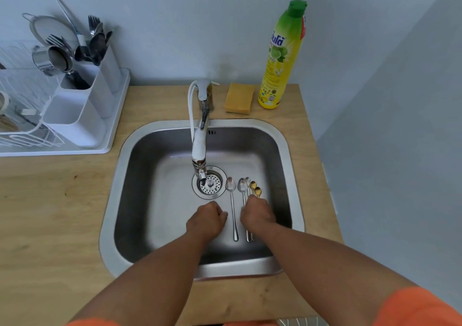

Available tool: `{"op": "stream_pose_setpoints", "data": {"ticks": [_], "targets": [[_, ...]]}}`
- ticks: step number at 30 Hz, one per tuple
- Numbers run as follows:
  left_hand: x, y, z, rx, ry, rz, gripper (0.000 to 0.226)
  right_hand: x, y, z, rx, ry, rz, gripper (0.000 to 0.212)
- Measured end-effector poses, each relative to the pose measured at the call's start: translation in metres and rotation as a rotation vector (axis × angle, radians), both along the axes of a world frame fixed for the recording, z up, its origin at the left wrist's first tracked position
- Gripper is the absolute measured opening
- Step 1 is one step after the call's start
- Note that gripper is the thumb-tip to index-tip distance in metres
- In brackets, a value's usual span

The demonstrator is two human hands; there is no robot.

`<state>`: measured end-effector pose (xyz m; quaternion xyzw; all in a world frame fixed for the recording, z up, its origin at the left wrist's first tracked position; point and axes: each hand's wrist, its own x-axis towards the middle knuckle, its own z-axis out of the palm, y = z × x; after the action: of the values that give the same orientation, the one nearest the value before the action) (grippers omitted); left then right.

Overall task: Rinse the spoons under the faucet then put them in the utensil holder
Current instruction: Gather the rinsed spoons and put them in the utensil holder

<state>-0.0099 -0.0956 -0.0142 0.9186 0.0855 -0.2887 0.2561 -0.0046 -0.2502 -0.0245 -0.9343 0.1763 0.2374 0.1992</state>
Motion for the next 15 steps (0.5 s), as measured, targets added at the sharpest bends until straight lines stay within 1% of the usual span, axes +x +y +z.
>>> {"op": "stream_pose_setpoints", "data": {"ticks": [4, 7, 10, 15], "targets": [[0.015, -0.024, -0.001, 0.056, -0.028, -0.005, 0.034, 0.0, -0.004, 0.0, 0.017, -0.002, -0.032, 0.021], [0.026, -0.037, -0.002, 0.118, -0.04, -0.039, 0.041, 0.003, -0.006, 0.0, 0.032, -0.005, -0.03, 0.023], [0.031, -0.044, -0.005, 0.16, -0.016, -0.03, 0.041, 0.007, -0.008, 0.001, 0.046, -0.006, -0.034, 0.023], [0.03, -0.049, -0.009, 0.163, 0.037, 0.008, 0.038, 0.012, -0.015, 0.0, 0.061, 0.003, -0.041, 0.019]]}}
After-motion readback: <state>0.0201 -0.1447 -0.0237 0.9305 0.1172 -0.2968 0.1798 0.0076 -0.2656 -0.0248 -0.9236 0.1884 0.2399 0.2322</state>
